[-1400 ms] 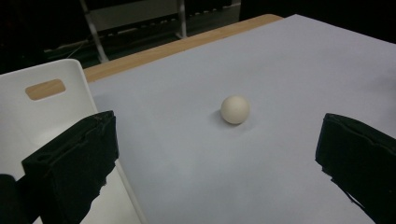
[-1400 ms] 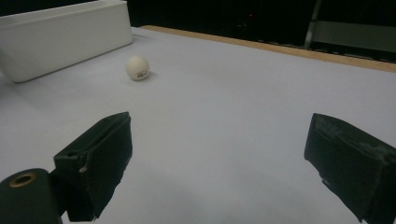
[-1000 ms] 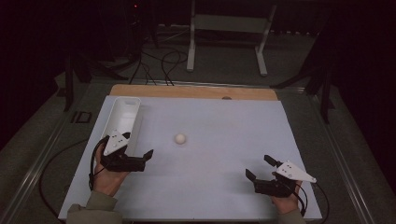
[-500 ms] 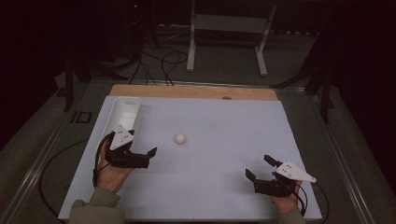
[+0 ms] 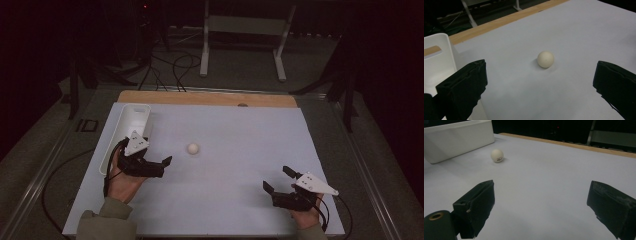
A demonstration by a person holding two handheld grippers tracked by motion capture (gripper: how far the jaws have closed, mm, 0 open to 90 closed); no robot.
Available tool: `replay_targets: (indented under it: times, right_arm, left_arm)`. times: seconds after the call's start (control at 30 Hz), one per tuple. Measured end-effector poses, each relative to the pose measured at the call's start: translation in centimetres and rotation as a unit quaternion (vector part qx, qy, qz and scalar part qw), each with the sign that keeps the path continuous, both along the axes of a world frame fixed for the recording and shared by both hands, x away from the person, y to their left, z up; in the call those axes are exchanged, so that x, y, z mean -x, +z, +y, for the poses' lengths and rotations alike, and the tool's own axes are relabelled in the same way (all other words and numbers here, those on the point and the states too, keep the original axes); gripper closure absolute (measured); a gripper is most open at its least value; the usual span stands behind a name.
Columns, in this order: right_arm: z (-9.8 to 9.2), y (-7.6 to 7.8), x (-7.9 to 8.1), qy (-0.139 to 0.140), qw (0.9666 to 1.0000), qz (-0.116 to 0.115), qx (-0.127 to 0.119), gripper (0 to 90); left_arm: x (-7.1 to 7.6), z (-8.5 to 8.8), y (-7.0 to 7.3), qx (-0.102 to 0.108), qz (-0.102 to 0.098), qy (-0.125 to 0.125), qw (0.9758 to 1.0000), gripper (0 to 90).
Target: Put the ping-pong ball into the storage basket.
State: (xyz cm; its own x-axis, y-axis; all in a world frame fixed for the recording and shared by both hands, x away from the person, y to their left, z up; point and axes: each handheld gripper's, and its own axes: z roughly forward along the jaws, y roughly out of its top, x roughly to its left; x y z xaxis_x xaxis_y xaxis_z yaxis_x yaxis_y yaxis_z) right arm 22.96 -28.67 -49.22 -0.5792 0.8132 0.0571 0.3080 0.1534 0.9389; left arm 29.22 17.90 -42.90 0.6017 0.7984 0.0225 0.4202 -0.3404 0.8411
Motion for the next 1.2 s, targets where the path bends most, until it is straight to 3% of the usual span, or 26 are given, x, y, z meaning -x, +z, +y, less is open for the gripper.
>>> replay_targets:
  times: [1.2]
  right_arm:
    - [0.0,0.0,-0.1,0.000,1.0000,0.001,0.002,6.9]
  left_arm:
    - [-2.2,-2.3,0.5,-0.031,0.025,0.002,0.9992,0.1]
